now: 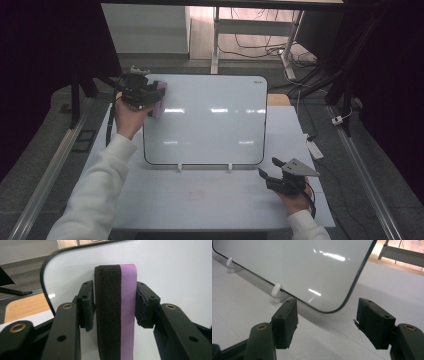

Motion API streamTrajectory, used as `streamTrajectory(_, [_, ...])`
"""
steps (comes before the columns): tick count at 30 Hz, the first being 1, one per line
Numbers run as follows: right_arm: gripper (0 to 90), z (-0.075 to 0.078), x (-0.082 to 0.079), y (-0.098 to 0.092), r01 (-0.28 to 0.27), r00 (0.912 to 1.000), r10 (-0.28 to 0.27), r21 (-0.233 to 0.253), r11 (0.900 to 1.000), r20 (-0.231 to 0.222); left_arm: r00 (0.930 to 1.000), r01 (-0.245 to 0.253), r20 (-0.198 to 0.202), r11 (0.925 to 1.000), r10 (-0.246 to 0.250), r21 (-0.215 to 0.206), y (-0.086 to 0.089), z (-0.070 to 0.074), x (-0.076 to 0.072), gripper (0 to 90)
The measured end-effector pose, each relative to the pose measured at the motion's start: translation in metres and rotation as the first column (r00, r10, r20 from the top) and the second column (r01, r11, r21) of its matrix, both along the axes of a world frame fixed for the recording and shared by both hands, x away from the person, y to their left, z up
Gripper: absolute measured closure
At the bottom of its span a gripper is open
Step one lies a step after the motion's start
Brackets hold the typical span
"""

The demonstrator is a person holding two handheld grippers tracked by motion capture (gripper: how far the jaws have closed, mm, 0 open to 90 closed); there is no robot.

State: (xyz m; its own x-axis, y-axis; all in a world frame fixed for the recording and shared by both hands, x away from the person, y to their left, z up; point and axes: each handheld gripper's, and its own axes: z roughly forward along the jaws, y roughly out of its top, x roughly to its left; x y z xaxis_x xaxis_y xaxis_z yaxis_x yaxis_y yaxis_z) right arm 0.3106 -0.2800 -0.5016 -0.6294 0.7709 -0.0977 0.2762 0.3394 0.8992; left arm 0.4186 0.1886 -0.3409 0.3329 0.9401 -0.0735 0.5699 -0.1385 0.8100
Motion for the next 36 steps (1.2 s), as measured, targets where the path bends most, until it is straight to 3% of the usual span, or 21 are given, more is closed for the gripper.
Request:
streamTrajectory(8, [32.9,0.0,0.001,-0.001,0.006,1.0,-0.006,0.006,1.0,0.003,0.9989,0.015,0.046,0.9997,-0.014,-0.018,0.003,0.003,-0.007,43.6])
streamTrajectory(12, [32.8,0.001,0.001,-0.002,0.007,1.0,-0.007,0.007,1.0,0.002,0.9963,0.049,0.071,0.9985,-0.047,-0.025,0.005,0.004,-0.014,37.6])
streamTrajectory(13, [32.8,0.001,0.0,-0.002,0.006,1.0,-0.006,0.007,1.0,0.001,0.9934,0.077,0.088,0.9966,-0.074,-0.029,0.008,0.003,-0.021,36.6])
streamTrajectory(19, [32.8,0.001,0.001,-0.003,0.005,1.0,-0.005,0.009,1.0,-0.005,0.9856,0.138,0.105,0.9893,-0.133,-0.046,0.018,0.0,-0.038,31.7])
streamTrajectory(27, [32.6,0.001,0.002,-0.004,-0.001,0.9999,0.001,0.008,1.0,-0.011,0.9754,0.201,0.109,0.9767,-0.192,-0.076,0.034,-0.014,-0.066,30.4])
streamTrajectory(36, [32.7,0.001,0.003,-0.004,-0.021,0.9996,0.021,0.006,1.0,-0.02,0.963,0.261,0.092,0.9609,-0.253,-0.092,0.047,-0.047,-0.102,28.8])
